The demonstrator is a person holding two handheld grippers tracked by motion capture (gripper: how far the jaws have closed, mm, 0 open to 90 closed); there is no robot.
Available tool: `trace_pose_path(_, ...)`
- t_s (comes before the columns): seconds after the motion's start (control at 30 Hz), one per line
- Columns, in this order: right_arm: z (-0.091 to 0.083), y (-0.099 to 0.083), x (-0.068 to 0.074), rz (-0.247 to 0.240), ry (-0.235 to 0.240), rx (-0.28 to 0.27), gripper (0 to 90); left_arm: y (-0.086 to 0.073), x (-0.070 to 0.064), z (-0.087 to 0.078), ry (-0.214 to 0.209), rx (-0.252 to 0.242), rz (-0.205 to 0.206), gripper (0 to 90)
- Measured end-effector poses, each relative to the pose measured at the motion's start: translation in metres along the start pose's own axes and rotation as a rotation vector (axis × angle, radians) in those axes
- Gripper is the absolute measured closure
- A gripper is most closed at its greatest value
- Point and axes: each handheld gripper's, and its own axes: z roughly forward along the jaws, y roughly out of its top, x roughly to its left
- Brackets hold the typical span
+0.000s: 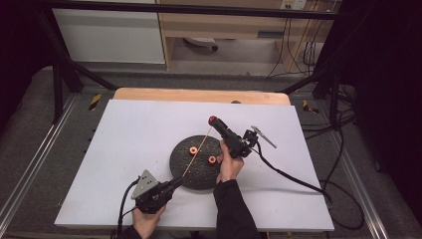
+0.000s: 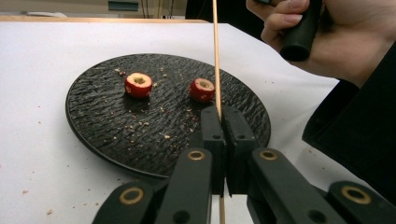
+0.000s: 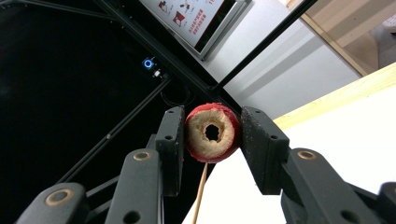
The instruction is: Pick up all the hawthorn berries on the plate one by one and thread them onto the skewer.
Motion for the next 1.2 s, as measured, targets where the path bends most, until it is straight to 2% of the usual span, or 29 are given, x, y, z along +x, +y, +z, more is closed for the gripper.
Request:
trace_pose_path(0.3,0.000,-0.002,-0.001,0.012,0.009,-0.003,61.5,0.000,-0.001,0.002,0.010,-0.002,-0.011,88.1)
trace_pose_path(0.73,-0.001,-0.012,-0.001,0.009,0.016,-0.009,61.6,0.007,-0.014,0.015,0.032,-0.031,-0.075,88.3)
trace_pose_path(1.03,-0.005,-0.018,0.001,0.001,0.017,0.020,61.6,0.018,-0.009,0.026,0.027,-0.042,-0.100,88.3)
trace_pose_path(1.2,-0.009,-0.022,0.005,-0.018,0.023,0.042,61.6,0.026,-0.007,0.033,0.021,-0.047,-0.097,88.4)
